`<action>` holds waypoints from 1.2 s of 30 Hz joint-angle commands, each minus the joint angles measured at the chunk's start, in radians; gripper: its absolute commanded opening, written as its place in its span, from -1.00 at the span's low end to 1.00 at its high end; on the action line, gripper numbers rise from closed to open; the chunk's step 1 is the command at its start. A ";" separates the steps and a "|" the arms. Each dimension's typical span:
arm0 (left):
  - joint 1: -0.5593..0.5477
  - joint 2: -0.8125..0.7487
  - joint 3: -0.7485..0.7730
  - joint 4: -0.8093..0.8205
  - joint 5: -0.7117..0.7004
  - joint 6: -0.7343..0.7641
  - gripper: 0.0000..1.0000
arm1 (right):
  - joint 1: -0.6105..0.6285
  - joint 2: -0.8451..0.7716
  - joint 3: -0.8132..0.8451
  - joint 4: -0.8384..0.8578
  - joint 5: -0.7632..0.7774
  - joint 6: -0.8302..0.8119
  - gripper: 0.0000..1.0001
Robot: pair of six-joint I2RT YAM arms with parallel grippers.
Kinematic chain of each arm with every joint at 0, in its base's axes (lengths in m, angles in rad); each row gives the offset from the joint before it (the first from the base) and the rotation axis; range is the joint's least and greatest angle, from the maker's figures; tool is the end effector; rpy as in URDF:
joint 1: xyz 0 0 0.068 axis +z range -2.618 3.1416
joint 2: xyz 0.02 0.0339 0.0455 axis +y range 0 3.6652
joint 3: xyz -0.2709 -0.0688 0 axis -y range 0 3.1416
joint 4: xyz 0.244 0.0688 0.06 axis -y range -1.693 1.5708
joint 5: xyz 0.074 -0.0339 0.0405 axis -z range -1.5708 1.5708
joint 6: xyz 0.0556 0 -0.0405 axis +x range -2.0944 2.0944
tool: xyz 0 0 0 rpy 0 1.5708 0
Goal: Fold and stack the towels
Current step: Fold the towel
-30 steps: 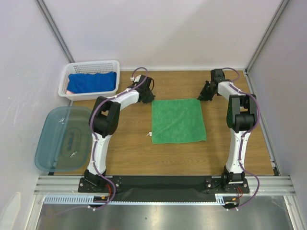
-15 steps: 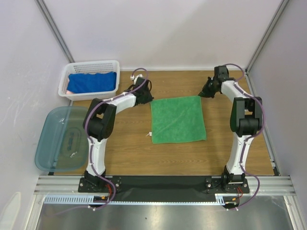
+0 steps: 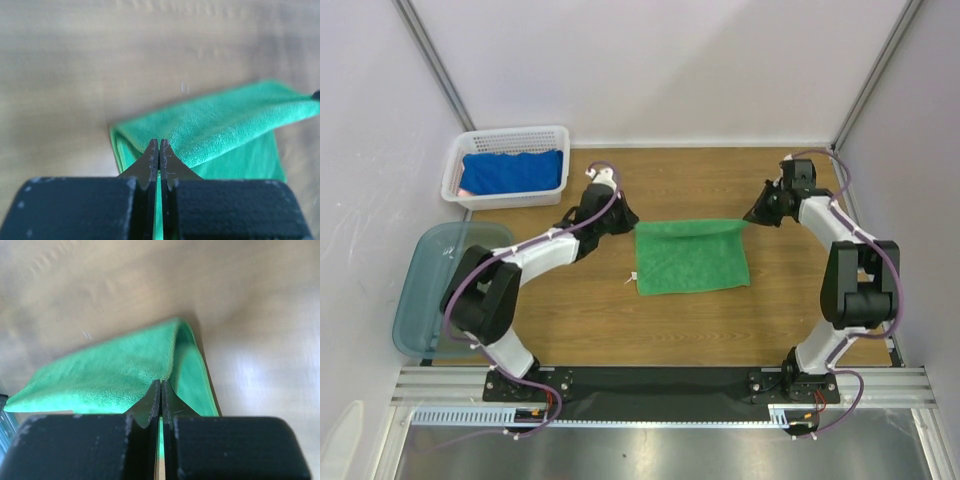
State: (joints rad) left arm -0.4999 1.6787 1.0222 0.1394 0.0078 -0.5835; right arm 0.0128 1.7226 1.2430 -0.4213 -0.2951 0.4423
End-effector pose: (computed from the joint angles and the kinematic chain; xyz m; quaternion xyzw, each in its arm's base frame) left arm 0.3436 -0.1882 0.2174 -0.0342 0.8637 -0.2621 0.4291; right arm 0.3839 0.0211 0.2222 0.1519 0.9230 0.2086 0.2854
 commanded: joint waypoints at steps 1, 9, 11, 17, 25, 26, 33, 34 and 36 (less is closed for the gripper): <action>-0.060 -0.123 -0.121 0.031 0.008 0.040 -0.99 | -0.005 -0.141 -0.102 0.006 0.017 -0.010 -1.00; -0.160 -0.371 -0.321 -0.053 -0.057 0.048 -0.99 | -0.005 -0.366 -0.318 -0.063 0.053 -0.004 -1.00; -0.164 -0.393 -0.349 -0.055 -0.061 0.048 -0.99 | -0.005 -0.409 -0.349 -0.063 0.054 0.003 -1.00; -0.195 -0.416 -0.442 -0.029 -0.061 0.013 -0.99 | -0.005 -0.477 -0.473 -0.060 0.059 0.019 -1.00; -0.253 -0.359 -0.496 -0.003 -0.106 -0.010 -0.99 | -0.005 -0.445 -0.557 -0.013 0.068 0.016 -1.00; -0.253 -0.359 -0.501 -0.001 -0.106 -0.012 -0.99 | -0.005 -0.445 -0.560 -0.010 0.073 0.015 -1.00; -0.272 -0.344 -0.498 -0.053 -0.117 0.008 -0.98 | -0.005 -0.417 -0.562 -0.034 0.099 -0.014 -0.97; -0.275 -0.355 -0.485 -0.069 -0.123 0.014 -0.93 | -0.005 -0.411 -0.550 -0.042 0.094 -0.016 -0.81; -0.282 -0.370 -0.458 -0.125 -0.134 0.037 -0.57 | -0.005 -0.400 -0.531 -0.078 0.073 -0.020 -0.47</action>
State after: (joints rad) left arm -0.7719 1.3323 0.5255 0.0887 -0.0795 -0.5812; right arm 0.0128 1.3075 0.6792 -0.4679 -0.2409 0.4492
